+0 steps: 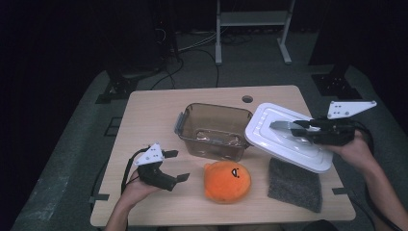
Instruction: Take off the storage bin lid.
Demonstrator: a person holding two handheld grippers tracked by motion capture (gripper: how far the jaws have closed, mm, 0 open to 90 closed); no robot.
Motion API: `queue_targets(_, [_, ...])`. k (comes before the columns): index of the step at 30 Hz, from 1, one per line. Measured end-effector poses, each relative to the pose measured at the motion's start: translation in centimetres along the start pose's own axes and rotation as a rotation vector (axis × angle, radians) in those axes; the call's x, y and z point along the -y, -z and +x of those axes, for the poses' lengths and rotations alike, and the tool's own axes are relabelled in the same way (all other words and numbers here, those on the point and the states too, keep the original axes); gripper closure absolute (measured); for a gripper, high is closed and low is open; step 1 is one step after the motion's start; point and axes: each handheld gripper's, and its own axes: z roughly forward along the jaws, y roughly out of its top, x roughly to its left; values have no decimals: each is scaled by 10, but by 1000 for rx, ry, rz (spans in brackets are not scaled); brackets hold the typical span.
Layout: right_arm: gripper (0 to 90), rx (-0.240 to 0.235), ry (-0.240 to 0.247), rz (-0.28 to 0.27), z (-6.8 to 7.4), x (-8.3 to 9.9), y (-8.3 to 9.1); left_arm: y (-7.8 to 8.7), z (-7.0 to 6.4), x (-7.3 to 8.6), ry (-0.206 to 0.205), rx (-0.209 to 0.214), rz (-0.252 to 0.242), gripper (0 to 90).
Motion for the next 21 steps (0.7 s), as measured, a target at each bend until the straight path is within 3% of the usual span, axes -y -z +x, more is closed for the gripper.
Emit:
queue_targets(9, [656,26,-41,-5,0,21,17,-1,0,0,-4,-1,2,82])
queue_targets(21, [656,45,-84,12,-2,48,25,1,0,-1,-2,-5,-4,82])
